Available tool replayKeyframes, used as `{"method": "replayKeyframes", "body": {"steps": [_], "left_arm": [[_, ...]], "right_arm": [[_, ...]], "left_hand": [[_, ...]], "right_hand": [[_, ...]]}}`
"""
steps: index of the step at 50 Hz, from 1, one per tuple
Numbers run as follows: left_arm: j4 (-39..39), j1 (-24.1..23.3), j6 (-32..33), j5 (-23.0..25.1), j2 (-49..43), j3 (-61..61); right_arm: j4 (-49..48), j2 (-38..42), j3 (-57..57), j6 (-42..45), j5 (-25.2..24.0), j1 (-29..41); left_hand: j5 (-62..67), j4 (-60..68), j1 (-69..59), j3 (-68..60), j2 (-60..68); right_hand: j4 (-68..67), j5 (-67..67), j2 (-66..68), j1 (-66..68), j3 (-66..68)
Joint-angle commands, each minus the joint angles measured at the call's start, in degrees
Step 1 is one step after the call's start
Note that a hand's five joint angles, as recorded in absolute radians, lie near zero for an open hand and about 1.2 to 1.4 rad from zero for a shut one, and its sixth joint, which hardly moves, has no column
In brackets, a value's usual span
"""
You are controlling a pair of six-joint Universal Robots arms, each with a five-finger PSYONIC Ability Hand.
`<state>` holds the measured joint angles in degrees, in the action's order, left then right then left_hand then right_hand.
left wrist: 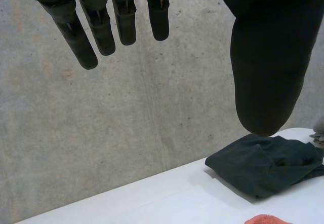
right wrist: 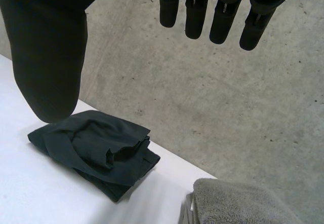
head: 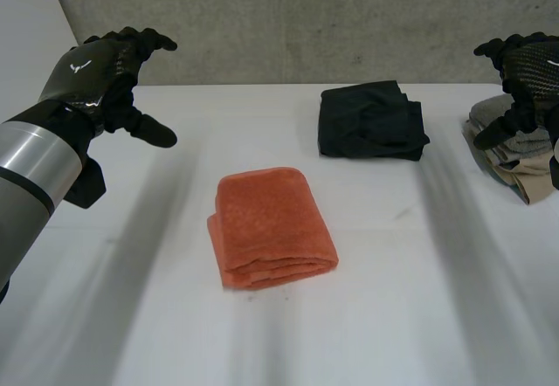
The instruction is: Fold the laundry.
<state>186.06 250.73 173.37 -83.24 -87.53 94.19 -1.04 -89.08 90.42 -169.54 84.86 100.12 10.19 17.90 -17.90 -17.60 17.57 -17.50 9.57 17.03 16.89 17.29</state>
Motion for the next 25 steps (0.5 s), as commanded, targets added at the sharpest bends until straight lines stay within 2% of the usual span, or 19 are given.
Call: {"method": "replayKeyframes", "body": {"steps": [1,10,13,17,18,20,22,25], "left_arm": [[0.0,0.02,0.04,0.01,0.17,0.03],[-0.08,-0.16,0.3,0.53,0.08,-0.67],[0.0,-0.24,0.92,3.16,-0.01,-1.29],[0.0,-0.6,3.02,10.54,-0.71,-3.22],[-0.08,-0.68,4.25,14.12,-0.97,-4.09],[-0.08,-0.68,5.48,18.0,-1.59,-4.89],[-0.08,-0.77,7.58,23.17,-3.16,-6.03],[-0.08,-1.12,8.74,27.15,-4.58,-7.44]], "right_arm": [[-0.01,-0.05,0.11,-0.01,-0.13,0.08],[0.6,-0.13,0.02,0.17,-1.62,0.52],[1.13,-0.05,0.02,0.35,-4.34,0.78],[3.76,0.31,0.37,1.66,-9.7,1.04],[4.81,0.57,0.98,2.8,-11.28,1.65],[5.52,0.83,1.77,4.21,-13.04,2.8],[5.62,1.79,3.52,6.48,-14.28,5.86],[4.39,4.25,5.03,8.25,-14.29,10.78]], "left_hand": [[-8.8,-6.51,6.51,6.2,-6.18],[-8.97,-6.68,6.68,6.37,-6.35],[-9.14,-6.85,6.84,6.54,-6.52],[-9.48,-7.18,7.18,6.88,-6.85],[-9.48,-7.18,7.18,6.88,-6.85],[-9.64,-7.35,7.35,7.05,-7.02],[-9.64,-7.35,7.35,7.05,-7.02],[-9.64,-7.35,7.35,7.05,-7.02]], "right_hand": [[7.5,-9.57,-7.03,-6.89,-7.29],[7.5,-9.57,-7.03,-6.89,-7.29],[7.5,-9.57,-7.03,-6.89,-7.29],[7.5,-9.57,-7.03,-6.89,-7.29],[7.5,-9.57,-7.03,-6.89,-7.29],[7.5,-9.57,-7.03,-6.89,-7.29],[7.5,-9.57,-7.03,-6.89,-7.29],[7.5,-9.57,-7.03,-6.89,-7.29]]}}
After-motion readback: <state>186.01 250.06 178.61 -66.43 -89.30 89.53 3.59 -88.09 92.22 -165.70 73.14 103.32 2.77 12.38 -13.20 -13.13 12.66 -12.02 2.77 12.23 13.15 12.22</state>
